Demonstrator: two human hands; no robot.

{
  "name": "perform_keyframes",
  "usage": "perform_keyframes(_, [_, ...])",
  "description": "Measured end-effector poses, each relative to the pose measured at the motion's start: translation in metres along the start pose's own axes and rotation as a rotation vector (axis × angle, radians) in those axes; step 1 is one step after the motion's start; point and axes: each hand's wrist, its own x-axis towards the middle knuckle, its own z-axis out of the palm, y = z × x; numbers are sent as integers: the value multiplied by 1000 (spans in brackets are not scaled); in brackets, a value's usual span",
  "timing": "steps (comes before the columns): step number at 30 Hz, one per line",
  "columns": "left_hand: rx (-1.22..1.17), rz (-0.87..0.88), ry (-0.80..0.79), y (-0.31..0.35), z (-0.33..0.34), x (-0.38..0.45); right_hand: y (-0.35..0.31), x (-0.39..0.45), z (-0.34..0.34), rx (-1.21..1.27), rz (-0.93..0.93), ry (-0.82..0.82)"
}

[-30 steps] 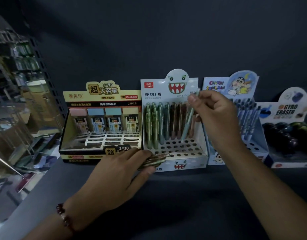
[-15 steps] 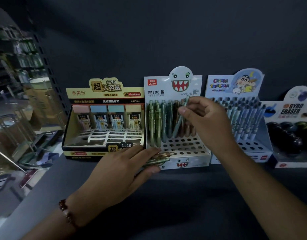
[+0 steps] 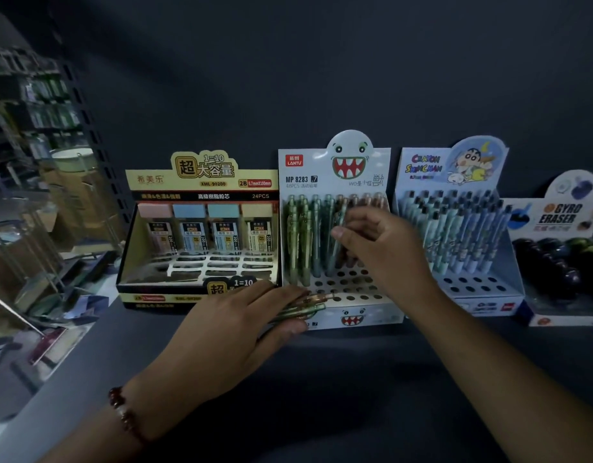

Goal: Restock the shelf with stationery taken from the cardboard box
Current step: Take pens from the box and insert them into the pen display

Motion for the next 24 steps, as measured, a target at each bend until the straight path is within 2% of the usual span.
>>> perform_keyframes(19, [-39, -40, 5, -1, -1, -1, 1, -1, 5, -117, 60, -31])
perform_keyframes(24, [-42, -60, 14, -4, 0, -1, -23, -11, -2, -13, 8, -14])
